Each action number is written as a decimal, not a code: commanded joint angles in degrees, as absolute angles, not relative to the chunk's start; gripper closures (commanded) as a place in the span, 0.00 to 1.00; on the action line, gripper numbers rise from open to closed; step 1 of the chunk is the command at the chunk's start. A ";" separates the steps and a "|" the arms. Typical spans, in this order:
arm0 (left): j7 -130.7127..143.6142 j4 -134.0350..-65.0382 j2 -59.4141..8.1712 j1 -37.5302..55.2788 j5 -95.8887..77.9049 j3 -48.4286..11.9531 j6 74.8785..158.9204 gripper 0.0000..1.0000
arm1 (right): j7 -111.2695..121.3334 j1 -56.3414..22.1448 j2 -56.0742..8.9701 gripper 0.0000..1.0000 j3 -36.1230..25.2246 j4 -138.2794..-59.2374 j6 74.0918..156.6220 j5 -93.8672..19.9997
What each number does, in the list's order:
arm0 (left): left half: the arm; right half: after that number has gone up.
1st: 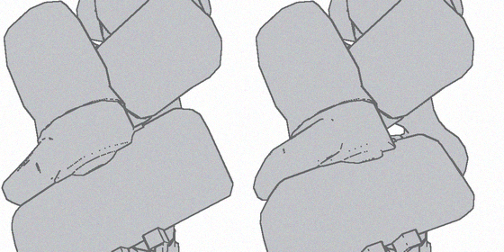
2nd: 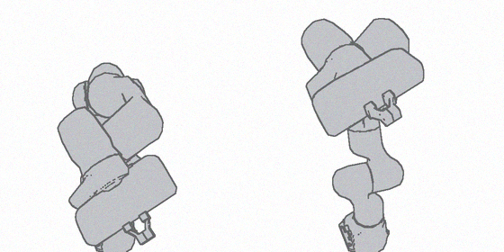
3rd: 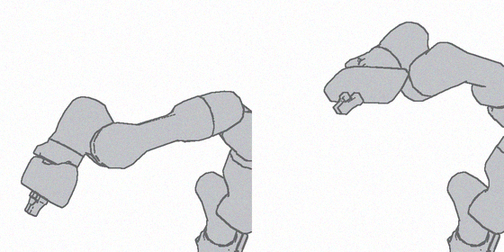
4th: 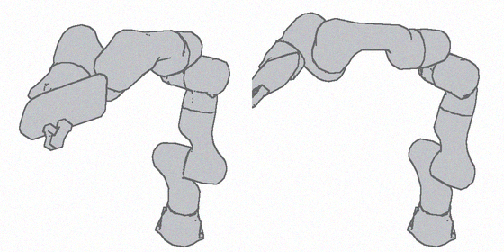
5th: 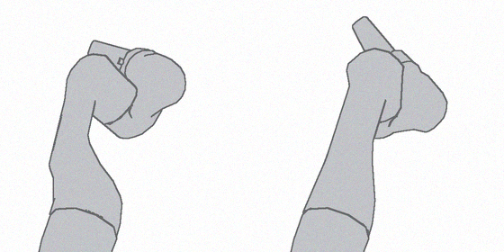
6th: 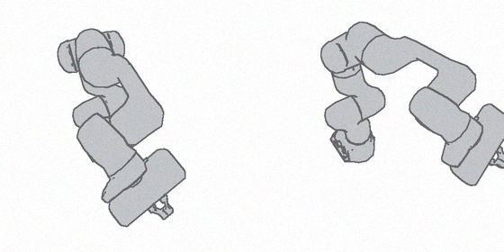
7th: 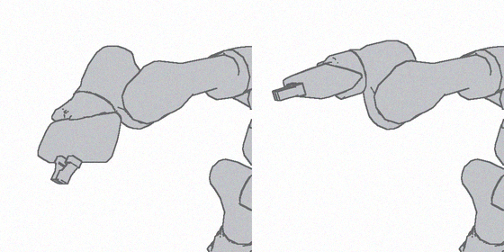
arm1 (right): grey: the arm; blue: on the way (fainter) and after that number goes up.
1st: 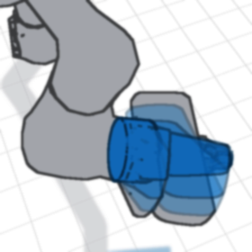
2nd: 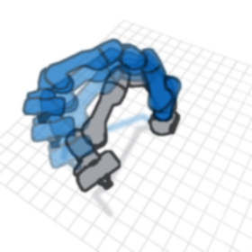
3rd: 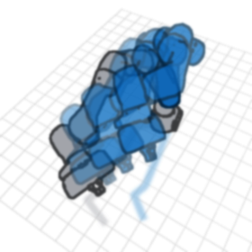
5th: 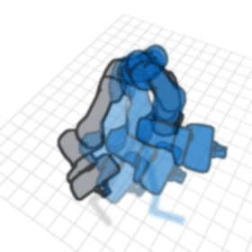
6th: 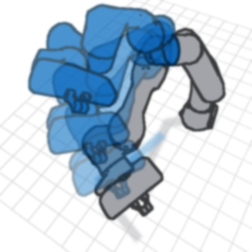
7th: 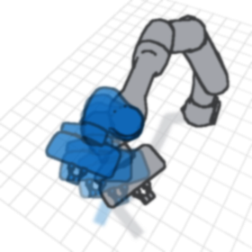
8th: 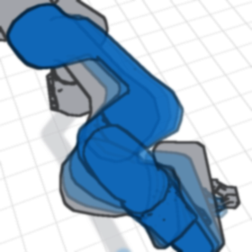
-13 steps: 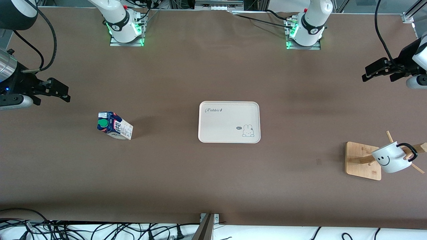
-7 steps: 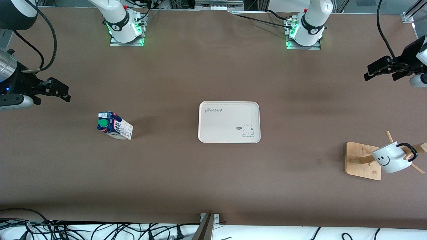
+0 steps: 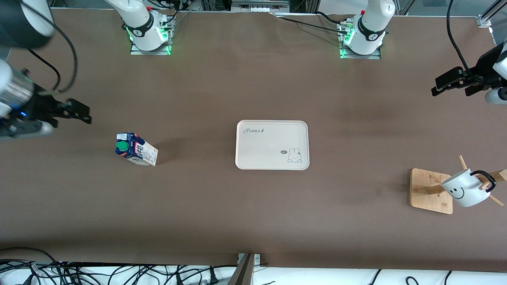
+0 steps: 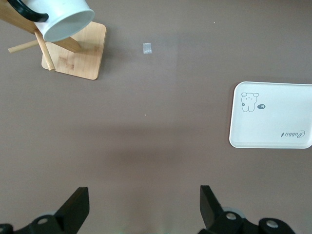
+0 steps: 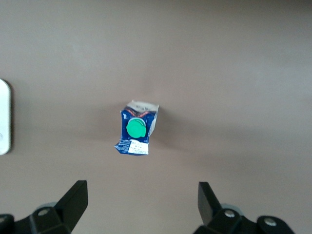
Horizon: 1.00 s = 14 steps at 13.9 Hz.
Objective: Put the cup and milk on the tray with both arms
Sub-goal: 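Reach the right gripper down to the blue milk carton, then grasp the milk carton with the right gripper and lift it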
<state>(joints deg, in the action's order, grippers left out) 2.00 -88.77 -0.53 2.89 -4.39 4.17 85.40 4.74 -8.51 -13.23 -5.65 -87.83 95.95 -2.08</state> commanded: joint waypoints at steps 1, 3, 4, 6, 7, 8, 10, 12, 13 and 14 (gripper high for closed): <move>2.81 -86.84 -1.41 2.73 -3.08 4.04 83.85 0.00 | 5.01 -9.92 -16.61 0.00 -5.45 -91.65 99.11 -3.08; 2.90 -86.75 -1.41 2.72 -2.82 4.22 84.11 0.00 | 1.87 -10.02 -16.26 0.00 -5.01 -96.22 105.01 -3.25; 2.90 -86.75 -1.41 2.72 -2.73 4.22 84.11 0.00 | 1.32 -10.02 -16.35 0.00 -4.40 -97.89 107.47 -3.51; 3.16 -86.75 -1.41 2.72 -2.72 4.22 84.02 0.00 | 1.32 -10.02 -16.43 0.00 -4.31 -101.67 113.00 -3.52; 3.25 -86.75 -1.41 2.72 -2.72 4.22 83.94 0.00 | 1.32 -10.02 -16.61 0.00 -4.31 -103.08 115.03 -3.52; 3.08 -86.84 -1.41 2.72 -2.81 4.31 83.94 0.00 | 1.32 -10.02 -16.87 0.00 -4.31 -103.97 116.44 -3.52; 3.16 -86.84 -1.49 2.64 -3.08 4.31 83.94 0.00 | 1.23 -10.02 -17.66 0.00 -4.31 -104.15 117.68 -3.52; 3.16 -86.75 -2.37 2.64 -3.25 4.31 83.85 0.00 | 1.23 -10.02 -18.54 0.00 -4.31 -104.32 118.47 -3.52; 3.16 -86.75 -2.46 2.64 -3.34 4.31 83.85 0.00 | 1.23 -10.02 -18.81 0.02 -4.31 -104.85 118.74 -3.52; 3.25 -86.75 -2.55 2.72 -3.34 4.22 83.85 0.00 | 1.06 -10.02 -19.07 0.07 -4.31 -105.72 119.78 -3.52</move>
<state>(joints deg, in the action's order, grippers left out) 2.92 -88.69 -1.46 2.84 -4.39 4.51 85.21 1.91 -10.15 -19.20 -4.56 -103.77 117.77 -2.57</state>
